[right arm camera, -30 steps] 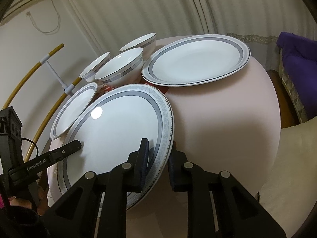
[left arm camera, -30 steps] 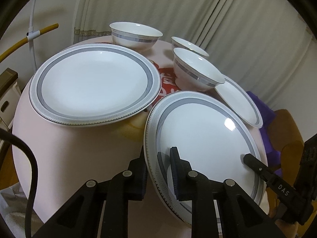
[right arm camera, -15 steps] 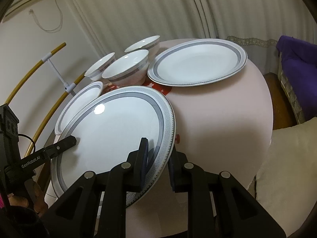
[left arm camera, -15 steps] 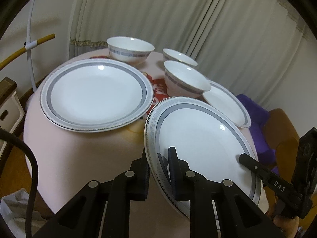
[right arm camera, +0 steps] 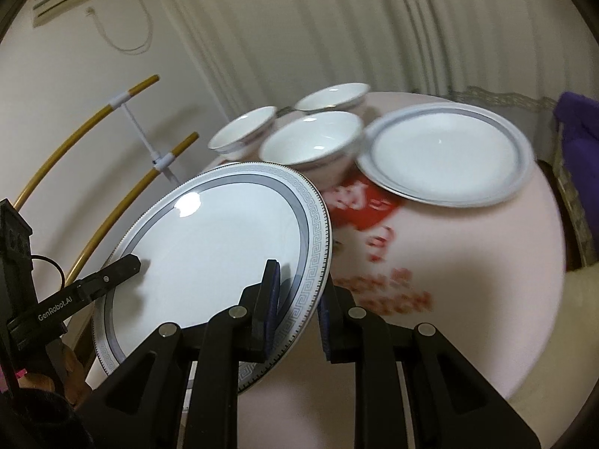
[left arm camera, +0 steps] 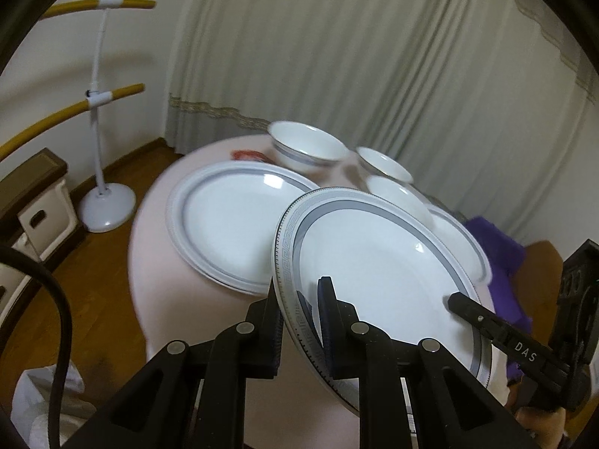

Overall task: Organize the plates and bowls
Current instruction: 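Lift the grey-rimmed plate off the table with both tools, then carry the plate over another grey-rimmed plate and lower it on top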

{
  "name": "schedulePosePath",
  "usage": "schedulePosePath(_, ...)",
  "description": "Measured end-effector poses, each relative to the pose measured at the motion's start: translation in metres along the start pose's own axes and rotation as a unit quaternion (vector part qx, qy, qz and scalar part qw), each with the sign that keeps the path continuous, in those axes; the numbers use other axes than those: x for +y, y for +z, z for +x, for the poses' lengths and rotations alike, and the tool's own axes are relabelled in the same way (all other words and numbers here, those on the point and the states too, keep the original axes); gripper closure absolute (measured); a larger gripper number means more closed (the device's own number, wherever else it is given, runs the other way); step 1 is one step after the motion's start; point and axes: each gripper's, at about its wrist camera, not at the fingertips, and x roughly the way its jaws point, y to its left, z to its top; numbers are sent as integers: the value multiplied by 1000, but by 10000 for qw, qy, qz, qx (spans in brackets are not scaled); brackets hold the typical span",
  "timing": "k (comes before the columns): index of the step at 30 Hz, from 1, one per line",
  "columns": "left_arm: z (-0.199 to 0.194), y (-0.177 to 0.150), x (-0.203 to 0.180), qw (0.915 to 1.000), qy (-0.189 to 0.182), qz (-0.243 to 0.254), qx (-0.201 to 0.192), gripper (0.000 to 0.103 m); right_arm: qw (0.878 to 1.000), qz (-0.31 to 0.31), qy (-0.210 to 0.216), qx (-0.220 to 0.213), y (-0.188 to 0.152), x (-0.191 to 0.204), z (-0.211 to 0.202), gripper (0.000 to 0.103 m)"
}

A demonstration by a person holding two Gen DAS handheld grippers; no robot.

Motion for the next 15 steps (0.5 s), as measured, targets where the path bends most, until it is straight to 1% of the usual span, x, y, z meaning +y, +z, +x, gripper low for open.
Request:
schedulePosePath(5, -4, 6, 23, 9995, 265, -115, -84, 89, 9995, -240, 201, 102, 14, 25, 26, 84)
schedulePosePath(10, 7, 11, 35, 9988, 398, -267, -31, 89, 9986, -447, 198, 211, 25, 43, 52, 84)
schedulePosePath(15, 22, 21, 42, 9983, 462, -350, -7, 88, 9978, -572, 147, 311, 35, 50, 79, 83)
